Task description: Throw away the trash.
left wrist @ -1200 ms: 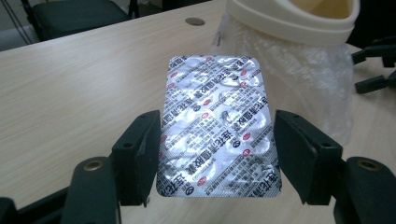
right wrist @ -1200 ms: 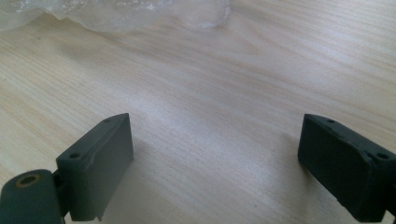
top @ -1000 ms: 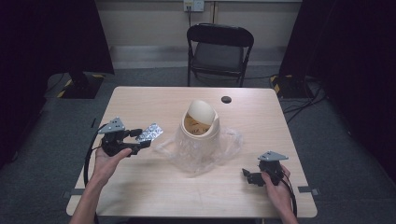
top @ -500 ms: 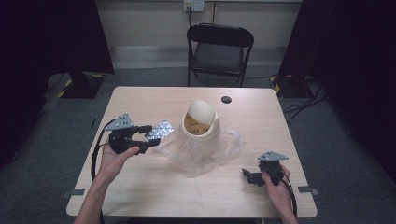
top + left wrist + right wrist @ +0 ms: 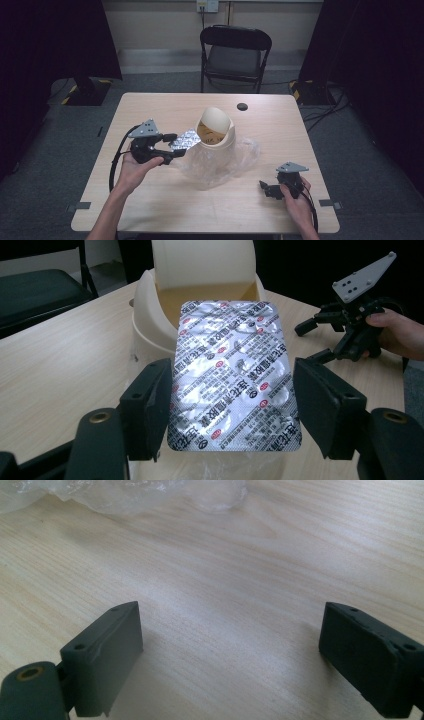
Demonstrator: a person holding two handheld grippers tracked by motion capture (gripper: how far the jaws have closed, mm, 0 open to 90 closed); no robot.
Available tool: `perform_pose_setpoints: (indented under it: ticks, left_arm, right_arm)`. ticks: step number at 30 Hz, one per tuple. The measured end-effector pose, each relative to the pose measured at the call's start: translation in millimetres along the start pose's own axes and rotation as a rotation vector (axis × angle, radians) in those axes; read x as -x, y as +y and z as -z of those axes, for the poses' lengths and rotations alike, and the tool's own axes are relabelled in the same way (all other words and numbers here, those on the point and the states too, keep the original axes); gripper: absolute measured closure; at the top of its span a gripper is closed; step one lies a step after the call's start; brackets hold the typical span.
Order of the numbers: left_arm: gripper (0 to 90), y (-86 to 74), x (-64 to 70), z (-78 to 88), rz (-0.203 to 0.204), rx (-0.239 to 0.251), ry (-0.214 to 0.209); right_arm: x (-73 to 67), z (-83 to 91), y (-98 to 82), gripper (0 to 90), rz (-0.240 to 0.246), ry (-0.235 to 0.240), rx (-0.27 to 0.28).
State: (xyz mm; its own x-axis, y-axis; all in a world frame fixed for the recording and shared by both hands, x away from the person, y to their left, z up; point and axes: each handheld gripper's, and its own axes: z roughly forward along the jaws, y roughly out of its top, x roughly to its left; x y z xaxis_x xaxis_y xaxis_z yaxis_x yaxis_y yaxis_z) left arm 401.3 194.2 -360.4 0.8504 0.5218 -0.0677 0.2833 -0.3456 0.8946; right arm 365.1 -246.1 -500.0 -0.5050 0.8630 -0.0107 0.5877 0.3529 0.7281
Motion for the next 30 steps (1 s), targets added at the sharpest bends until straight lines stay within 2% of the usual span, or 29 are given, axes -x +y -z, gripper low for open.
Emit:
perform_pose_setpoints:
  ticks: [4,7,13,20,22,25,30]
  left_arm:
    - [34.2,0.6,-3.9,-12.1,0.021,-0.013,-0.006]
    - [34.2,-1.0,-8.7,-21.6,0.032,-0.044,-0.003]
    - [34.2,3.5,-7.4,-33.6,0.021,-0.076,-0.019]
    - [34.1,16.1,-1.5,-46.1,-0.003,-0.117,0.0]
    - [34.1,17.6,-0.7,-47.9,-0.001,-0.109,-0.013]
    - [34.1,21.3,0.1,-49.3,-0.005,-0.103,-0.012]
    - [34.1,28.6,-0.2,-53.8,0.014,-0.113,-0.004]
  right_arm:
    - [0.0,0.0,0.0,9.6,0.0,0.0,0.0]
    - [0.0,0.0,0.0,9.6,0.0,0.0,0.0]
    - [0.0,0.0,0.0,9.6,0.0,0.0,0.0]
    - [-0.1,0.0,0.0,9.6,0.0,0.0,0.0]
    - [-0.1,0.0,0.0,9.7,0.0,0.0,0.0]
    - [0.0,0.0,0.0,9.6,0.0,0.0,0.0]
    - [0.0,0.0,0.0,9.7,0.0,0.0,0.0]
